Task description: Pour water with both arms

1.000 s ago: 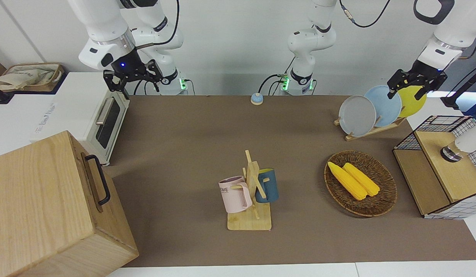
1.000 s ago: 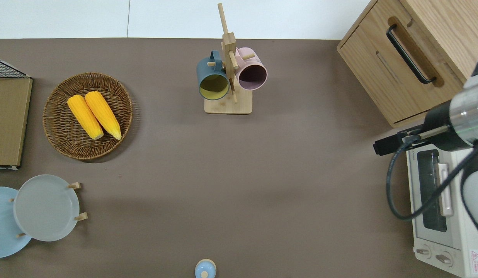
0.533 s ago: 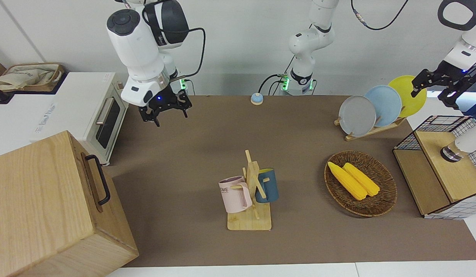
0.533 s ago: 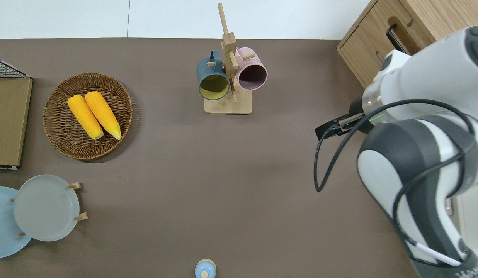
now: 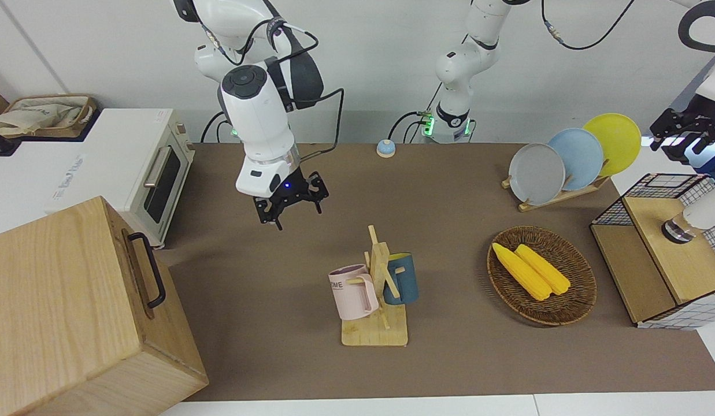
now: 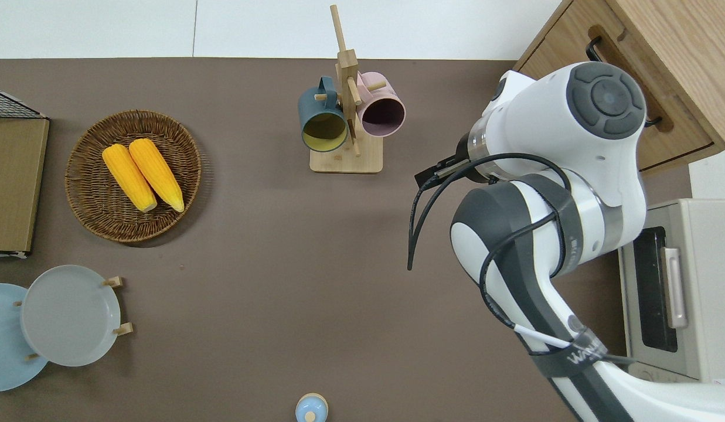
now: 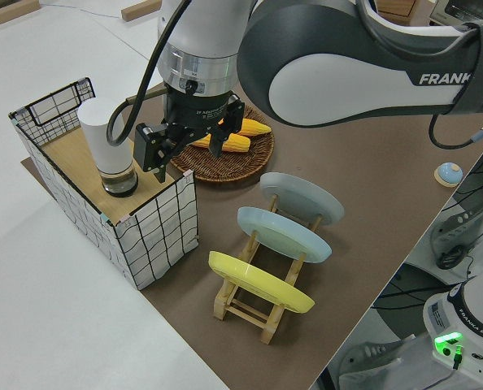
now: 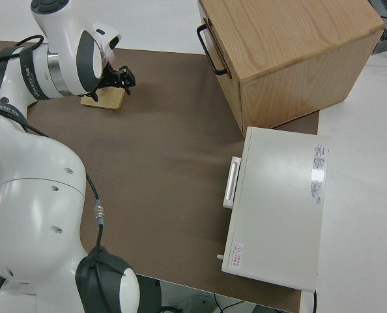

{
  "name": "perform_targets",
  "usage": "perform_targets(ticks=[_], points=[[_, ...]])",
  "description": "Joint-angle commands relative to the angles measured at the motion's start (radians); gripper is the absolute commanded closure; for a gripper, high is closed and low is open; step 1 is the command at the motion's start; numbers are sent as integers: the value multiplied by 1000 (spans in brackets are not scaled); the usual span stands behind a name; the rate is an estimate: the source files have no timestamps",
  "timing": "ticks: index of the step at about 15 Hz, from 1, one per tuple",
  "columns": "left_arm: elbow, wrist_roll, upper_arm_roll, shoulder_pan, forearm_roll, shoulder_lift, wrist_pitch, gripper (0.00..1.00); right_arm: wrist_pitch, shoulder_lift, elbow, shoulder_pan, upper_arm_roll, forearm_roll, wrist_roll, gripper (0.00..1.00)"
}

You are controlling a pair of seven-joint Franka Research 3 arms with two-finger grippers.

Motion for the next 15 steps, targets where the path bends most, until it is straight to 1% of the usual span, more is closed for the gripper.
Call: perform_targets(ticks=[1, 5, 7, 8, 9, 10, 11, 12, 13, 14, 15], points=[[24, 4, -9, 33, -93, 45, 72, 0, 90, 31, 3, 4, -4, 9, -3, 9], [21, 13, -9, 73, -231, 92, 213, 0, 240, 75, 9, 19, -1, 0, -12, 9], [13, 14, -12, 85, -277, 112, 293, 0, 315, 117, 20, 19, -1, 0, -14, 9], [10, 14, -12, 84, -294, 121, 322, 0, 355, 141, 40, 21, 1, 3, -12, 11], [-1, 17, -12, 85, -332, 131, 345, 0, 384, 166, 58, 25, 1, 3, -12, 13], [1, 24, -12, 82, -366, 143, 369, 0, 398, 181, 67, 39, 1, 2, -12, 15], [-4, 24, -17, 79, -376, 151, 402, 0, 400, 192, 72, 47, 1, 2, -12, 21], [-7, 22, -22, 76, -377, 155, 431, 0, 400, 206, 89, 47, 1, 0, -12, 30], [-9, 21, -23, 73, -379, 161, 446, 0, 401, 226, 119, 47, 1, 0, -12, 44], [-9, 13, -26, 70, -377, 165, 457, 0, 410, 252, 157, 48, 1, 0, -11, 65], [-9, 10, -31, 70, -379, 166, 469, 0, 435, 272, 182, 47, 1, 2, -11, 76]])
